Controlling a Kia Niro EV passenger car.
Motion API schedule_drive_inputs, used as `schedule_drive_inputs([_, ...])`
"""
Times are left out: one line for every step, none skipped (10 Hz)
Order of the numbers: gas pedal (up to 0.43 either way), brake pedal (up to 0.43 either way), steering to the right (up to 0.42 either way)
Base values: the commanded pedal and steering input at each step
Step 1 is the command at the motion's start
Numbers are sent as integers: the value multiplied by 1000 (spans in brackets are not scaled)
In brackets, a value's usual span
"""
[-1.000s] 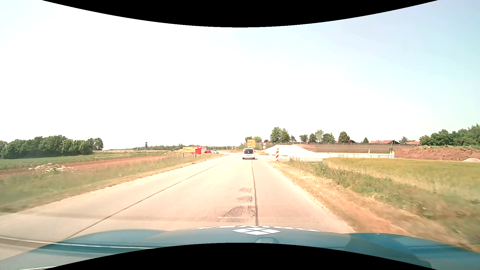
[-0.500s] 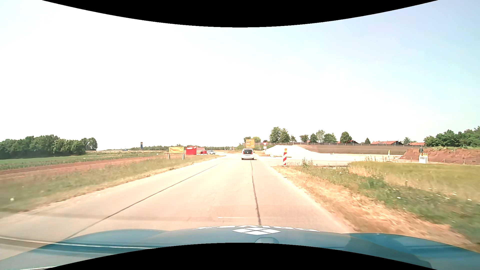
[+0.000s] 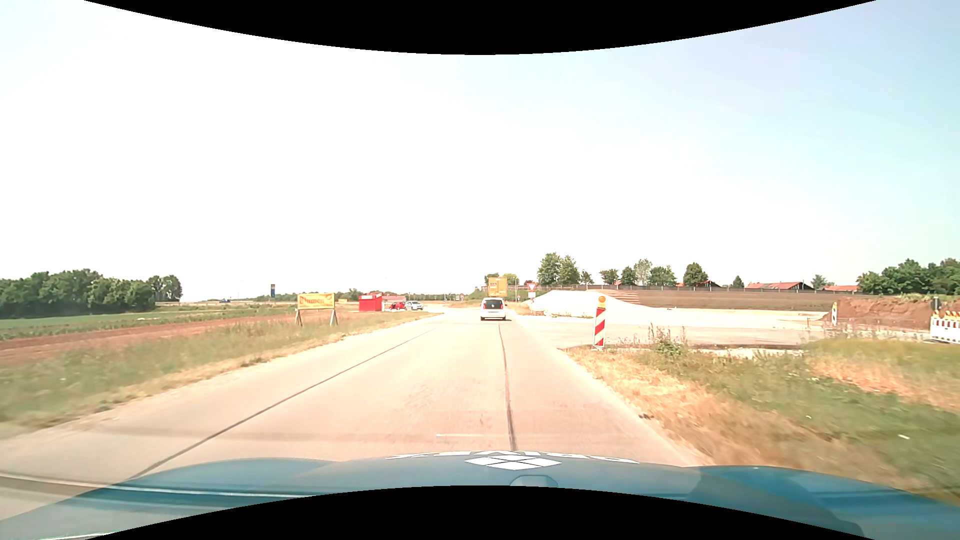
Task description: Follow the waypoints while adhering to traffic rules and regulations
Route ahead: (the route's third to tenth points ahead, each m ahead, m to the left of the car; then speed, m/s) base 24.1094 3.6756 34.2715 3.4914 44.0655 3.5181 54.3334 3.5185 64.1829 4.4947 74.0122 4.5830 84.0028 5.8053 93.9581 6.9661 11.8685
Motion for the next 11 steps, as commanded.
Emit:
schedule_drive_inputs([79, 0, 2])
schedule_drive_inputs([79, 0, 2])
schedule_drive_inputs([79, 0, 2])
schedule_drive_inputs([87, 0, 2])
schedule_drive_inputs([87, 0, 1])
schedule_drive_inputs([87, 0, 1])
schedule_drive_inputs([87, 0, 1])
schedule_drive_inputs([87, 0, 1])
schedule_drive_inputs([87, 0, 1])
schedule_drive_inputs([87, 0, 1])
schedule_drive_inputs([79, 0, 1])
